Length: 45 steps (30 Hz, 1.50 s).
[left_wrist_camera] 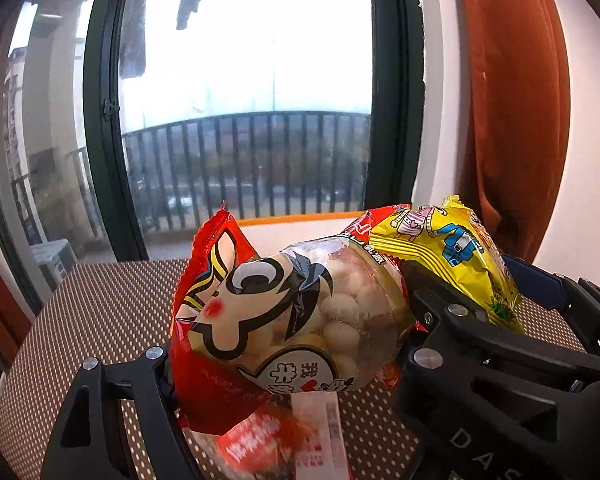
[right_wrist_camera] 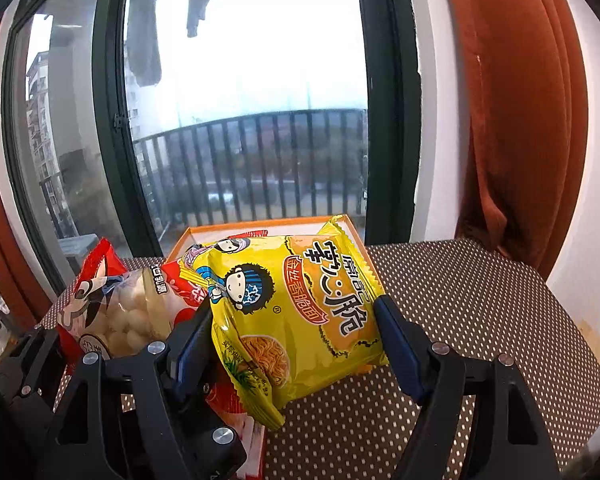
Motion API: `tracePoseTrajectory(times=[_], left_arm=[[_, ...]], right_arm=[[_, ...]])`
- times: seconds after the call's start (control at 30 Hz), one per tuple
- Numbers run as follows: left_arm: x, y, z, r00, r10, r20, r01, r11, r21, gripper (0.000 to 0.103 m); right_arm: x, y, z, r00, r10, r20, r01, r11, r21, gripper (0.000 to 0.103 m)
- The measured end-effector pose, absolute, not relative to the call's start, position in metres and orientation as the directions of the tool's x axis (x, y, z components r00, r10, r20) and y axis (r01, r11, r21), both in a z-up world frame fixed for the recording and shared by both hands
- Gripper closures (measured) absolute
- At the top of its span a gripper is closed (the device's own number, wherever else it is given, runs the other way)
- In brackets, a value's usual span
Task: Organize snacks
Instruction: 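Lift both bags and carry them over the orange box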
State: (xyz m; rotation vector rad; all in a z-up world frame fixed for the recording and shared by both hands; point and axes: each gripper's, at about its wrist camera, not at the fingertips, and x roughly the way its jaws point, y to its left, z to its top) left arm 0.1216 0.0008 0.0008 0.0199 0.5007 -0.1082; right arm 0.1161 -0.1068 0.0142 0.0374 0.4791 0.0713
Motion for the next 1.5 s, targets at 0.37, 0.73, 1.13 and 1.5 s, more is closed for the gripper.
tracePoseTrajectory(times=[0.37,0.73,1.13,1.5], left_arm=[[0.19,0.011,0.007,0.88,-0.07,-0.47,0.07,0.997,-0.016,0.02],[0.256,0.019,0.003,0.858,-0.057,-0.51,0.054,0.998,-0.02,0.021],[0.291,0.018,-0.025,0.802,-0.056,-0.594,0.051,0.998,-0.024,0.02],[0.312,0.011,-0.028,0.733,0.001,-0.68,0.038,0.998,0.042,0.015]], right_arm=[[0.194,-0.103,0.023,0.886,0.122,-0.446,-0.096,0.992,0.081,0.025],[0.262,-0.103,0.014,0.866,0.134,-0.481,-0.101,0.99,0.095,0.025],[0.294,-0.098,-0.023,0.816,0.137,-0.561,-0.1,0.99,0.097,0.025],[0.31,-0.094,-0.036,0.755,0.19,-0.628,-0.121,0.981,0.151,0.025]])
